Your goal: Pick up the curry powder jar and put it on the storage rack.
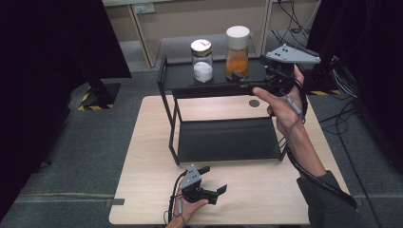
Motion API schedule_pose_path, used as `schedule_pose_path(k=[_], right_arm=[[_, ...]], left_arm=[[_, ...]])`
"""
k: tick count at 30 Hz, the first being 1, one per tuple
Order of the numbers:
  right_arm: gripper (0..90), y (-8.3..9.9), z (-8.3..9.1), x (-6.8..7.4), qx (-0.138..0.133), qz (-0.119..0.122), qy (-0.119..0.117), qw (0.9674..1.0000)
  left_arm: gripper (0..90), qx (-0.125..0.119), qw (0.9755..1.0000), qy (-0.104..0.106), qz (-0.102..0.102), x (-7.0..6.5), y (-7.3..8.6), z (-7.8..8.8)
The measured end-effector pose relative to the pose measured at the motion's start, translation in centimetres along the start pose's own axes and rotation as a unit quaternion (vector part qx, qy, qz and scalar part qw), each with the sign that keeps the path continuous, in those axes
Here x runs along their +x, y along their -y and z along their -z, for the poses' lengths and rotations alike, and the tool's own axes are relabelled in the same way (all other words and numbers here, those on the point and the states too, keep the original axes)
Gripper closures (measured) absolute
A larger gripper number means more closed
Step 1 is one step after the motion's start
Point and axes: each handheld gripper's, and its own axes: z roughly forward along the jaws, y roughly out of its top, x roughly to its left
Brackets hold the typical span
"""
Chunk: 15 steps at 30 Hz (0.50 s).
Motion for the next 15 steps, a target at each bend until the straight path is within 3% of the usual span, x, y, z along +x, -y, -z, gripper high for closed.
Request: schedule_pose_path(k=[15], right_arm=[[0.3, 1.8, 2.0, -0.2, -0.011, -0.003, -0.012, 0.9999]], left_arm=[[1.6, -0.002, 1.0000, -0.001, -0.001, 0.0, 0.0, 0.1]])
